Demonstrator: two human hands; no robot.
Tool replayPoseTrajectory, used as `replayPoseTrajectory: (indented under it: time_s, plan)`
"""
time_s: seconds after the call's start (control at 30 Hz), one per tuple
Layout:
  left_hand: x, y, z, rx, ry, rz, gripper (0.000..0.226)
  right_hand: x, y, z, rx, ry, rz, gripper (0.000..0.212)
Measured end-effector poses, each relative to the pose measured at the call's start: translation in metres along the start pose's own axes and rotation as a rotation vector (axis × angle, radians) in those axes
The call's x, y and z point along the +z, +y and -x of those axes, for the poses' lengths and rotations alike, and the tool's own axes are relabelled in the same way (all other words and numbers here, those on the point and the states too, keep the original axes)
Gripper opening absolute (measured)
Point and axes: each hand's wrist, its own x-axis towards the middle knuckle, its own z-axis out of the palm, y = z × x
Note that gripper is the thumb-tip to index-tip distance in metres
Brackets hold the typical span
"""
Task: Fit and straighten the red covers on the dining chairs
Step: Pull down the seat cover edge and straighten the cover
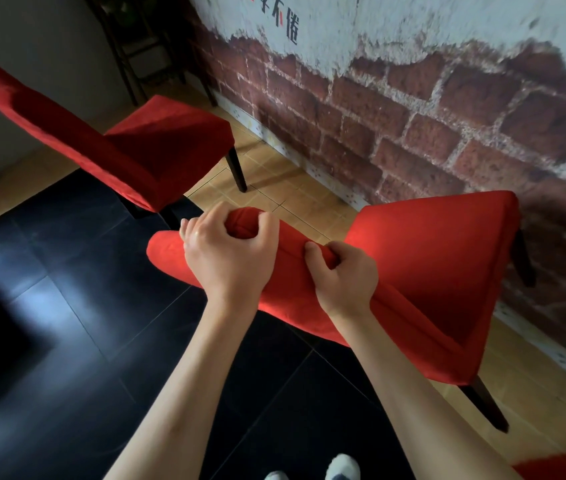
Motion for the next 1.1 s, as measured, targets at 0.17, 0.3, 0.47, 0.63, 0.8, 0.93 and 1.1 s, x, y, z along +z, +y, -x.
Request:
replayPoseTrajectory:
  time_s: [0.17, 0.3, 0.47, 0.63, 0.8, 0.93, 1.1]
  plan:
    - [0.000, 0.019, 0.014, 0.057, -0.005, 0.007, 0.025, -0.020, 0.005, 0.002, -0.007, 0.013, -0.031, 0.054]
    - [0.002, 0.035, 0.030, 0.077, 0.000, -0.011, 0.023, -0.040, 0.012, 0.004, 0.005, 0.011, -0.024, 0.054]
    - [0.005, 0.056, 0.053, 0.087, 0.016, -0.015, 0.018, -0.063, 0.024, 0.008, -0.007, 0.019, -0.084, 0.052]
    - [0.008, 0.084, 0.082, 0.147, 0.042, -0.061, 0.031, -0.097, 0.037, 0.013, -0.011, 0.028, -0.123, 0.052]
    - [0.015, 0.106, 0.110, 0.175, 0.055, -0.066, 0.027, -0.129, 0.046, 0.019, -0.012, 0.034, -0.152, 0.052]
    - [0.017, 0.122, 0.131, 0.196, 0.054, -0.078, 0.030, -0.154, 0.056, 0.024, -0.012, 0.051, -0.194, 0.048]
    - [0.020, 0.137, 0.154, 0.215, 0.041, -0.074, 0.030, -0.174, 0.067, 0.032, -0.030, 0.085, -0.222, 0.045]
